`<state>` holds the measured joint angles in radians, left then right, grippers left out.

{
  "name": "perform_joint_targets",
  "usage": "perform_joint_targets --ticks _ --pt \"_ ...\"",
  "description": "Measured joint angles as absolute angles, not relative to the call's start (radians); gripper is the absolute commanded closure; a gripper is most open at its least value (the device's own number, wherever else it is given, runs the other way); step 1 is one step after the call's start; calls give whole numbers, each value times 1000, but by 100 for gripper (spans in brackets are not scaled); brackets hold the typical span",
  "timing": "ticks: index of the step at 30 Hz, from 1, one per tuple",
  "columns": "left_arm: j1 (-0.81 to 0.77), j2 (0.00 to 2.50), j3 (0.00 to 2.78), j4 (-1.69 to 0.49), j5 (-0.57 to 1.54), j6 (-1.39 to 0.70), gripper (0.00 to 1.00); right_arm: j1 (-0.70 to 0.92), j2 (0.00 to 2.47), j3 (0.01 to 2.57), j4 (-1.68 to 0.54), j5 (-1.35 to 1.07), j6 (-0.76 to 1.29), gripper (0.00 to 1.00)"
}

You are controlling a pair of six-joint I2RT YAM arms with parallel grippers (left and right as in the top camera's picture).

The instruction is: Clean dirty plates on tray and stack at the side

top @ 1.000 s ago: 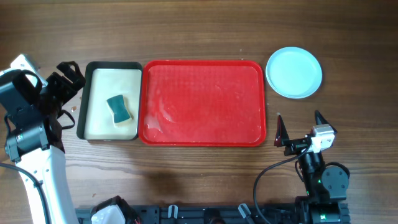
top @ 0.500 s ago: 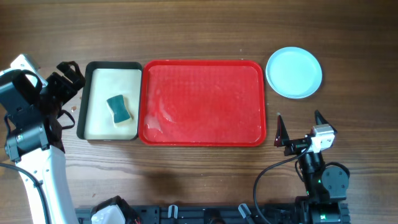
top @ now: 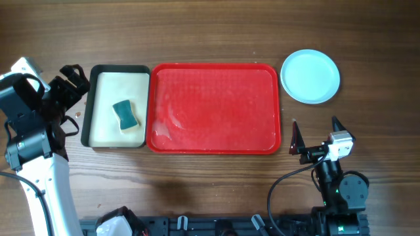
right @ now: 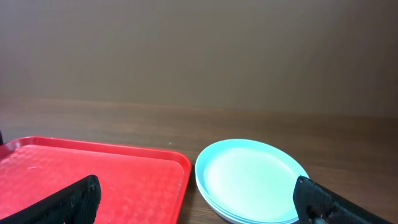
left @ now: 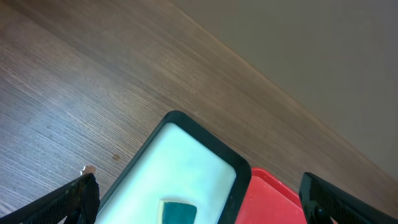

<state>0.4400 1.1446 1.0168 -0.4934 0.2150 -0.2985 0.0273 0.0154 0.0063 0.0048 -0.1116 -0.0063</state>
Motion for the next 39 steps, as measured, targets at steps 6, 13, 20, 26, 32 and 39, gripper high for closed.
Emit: perform_joint_targets --ticks 6,13,20,26,32,39 --pt "440 1145 1017 -493 215 -299 0 27 15 6 5 -112 -6 0" --pt "437 1122 1016 -554 215 -299 0 27 15 6 5 -112 -6 0" --pt "322 833 1016 -646 176 -290 0 27 15 6 5 -112 -6 0" --pt "281 567 1017 -696 137 -289 0 27 15 6 5 -112 -6 0" --pt "235 364 1012 -831 101 -286 0 27 15 6 5 -112 -6 0" --pt "143 93 841 -836 94 -286 0 27 15 6 5 -112 -6 0"
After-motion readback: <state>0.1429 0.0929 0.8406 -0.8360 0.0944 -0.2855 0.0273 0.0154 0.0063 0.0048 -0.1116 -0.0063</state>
